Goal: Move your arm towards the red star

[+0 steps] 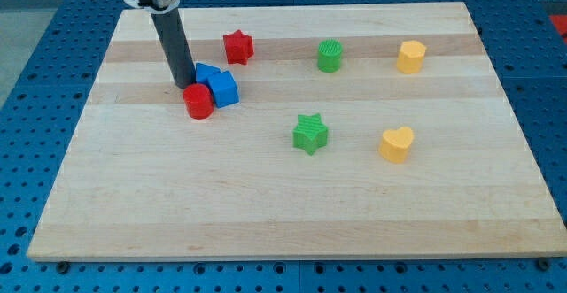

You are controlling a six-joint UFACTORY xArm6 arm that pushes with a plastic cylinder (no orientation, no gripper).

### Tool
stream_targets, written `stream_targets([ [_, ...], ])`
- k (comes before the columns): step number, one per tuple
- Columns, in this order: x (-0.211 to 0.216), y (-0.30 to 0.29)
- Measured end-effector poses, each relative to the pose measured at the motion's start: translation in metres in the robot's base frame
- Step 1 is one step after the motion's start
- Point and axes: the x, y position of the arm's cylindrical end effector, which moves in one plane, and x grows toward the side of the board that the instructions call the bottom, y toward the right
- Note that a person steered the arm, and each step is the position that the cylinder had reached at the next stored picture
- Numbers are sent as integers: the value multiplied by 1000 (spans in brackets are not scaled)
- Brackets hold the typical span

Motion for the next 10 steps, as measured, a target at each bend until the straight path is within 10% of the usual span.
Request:
stream_targets([
  [4, -156, -1],
  [8, -119, 17],
  [10, -169, 56],
])
